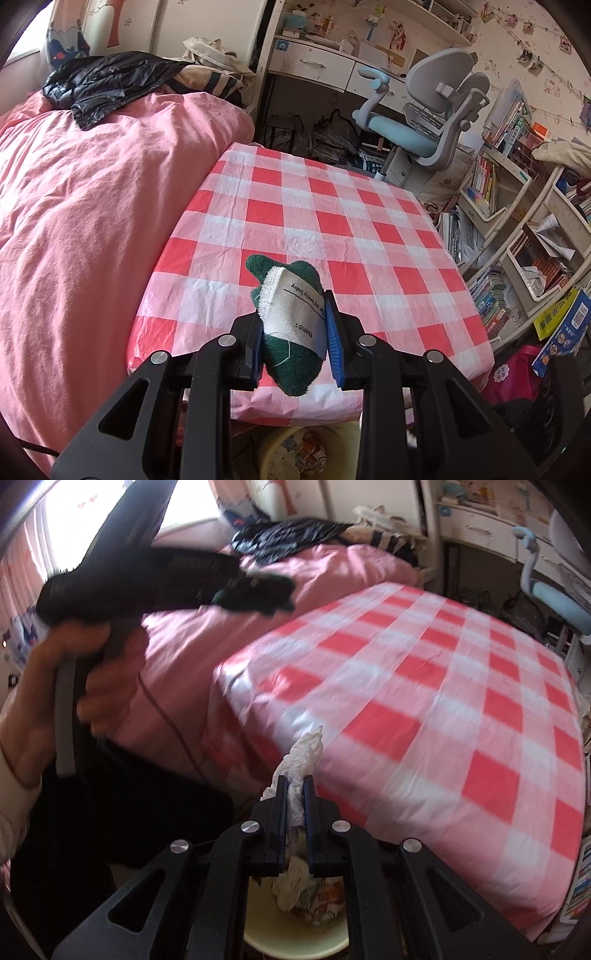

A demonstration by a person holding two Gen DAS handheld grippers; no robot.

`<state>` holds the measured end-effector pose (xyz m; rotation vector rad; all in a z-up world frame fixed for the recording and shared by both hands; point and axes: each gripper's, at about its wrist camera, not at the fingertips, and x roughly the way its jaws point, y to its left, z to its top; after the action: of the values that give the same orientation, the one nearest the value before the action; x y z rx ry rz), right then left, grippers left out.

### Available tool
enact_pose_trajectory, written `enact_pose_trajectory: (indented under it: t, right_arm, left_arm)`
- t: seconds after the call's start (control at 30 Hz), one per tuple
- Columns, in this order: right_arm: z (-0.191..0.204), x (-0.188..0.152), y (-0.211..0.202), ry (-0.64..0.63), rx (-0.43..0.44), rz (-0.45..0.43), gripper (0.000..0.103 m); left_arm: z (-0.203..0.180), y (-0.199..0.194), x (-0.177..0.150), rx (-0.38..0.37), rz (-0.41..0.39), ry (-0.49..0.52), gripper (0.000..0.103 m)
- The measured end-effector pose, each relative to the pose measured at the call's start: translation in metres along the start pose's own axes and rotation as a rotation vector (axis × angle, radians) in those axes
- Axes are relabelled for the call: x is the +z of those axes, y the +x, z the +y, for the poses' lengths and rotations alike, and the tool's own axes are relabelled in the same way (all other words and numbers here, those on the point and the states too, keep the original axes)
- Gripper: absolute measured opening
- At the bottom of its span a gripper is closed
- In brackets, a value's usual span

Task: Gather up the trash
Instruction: 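Carry the green item in the left tool while the right tool carries the tissue to the wastebasket, then open the right tool over the wastebasket while the left tool releases the green item there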

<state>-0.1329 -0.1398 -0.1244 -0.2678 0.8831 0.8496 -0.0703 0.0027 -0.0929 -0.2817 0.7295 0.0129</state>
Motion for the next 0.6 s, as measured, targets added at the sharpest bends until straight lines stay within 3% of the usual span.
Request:
enact_pose_trajectory:
  t: [0.17, 0.27, 0.33, 0.4, 0.6]
  right_arm:
    - [0.012, -0.017, 0.011, -0.049, 0.024, 0.100, 0.010]
    - [0.010, -0.023, 0.014, -0.059, 0.000, 0.141, 0.023]
    - [0.003, -0.022, 0.006, -0.035, -0.009, 0.109, 0.029]
    - [-0.003, -0.020, -0.004, -0.006, -0.034, 0.056, 0.042]
    - [-0.024, -0.013, -0.037, 0.086, -0.109, -0.103, 0.062]
  left_arm:
    - [-0.004, -0.001, -0.013, 0.001, 0.024, 0.009, 0.026]
    - [-0.010, 0.001, -0.027, 0.012, 0.055, 0.030, 0.026]
    - [-0.012, 0.002, -0.036, 0.011, 0.078, 0.029, 0.026]
    - [-0.013, 0.002, -0.047, 0.005, 0.106, 0.020, 0.026]
    - [-0.023, 0.003, -0.088, -0.025, 0.230, 0.038, 0.027]
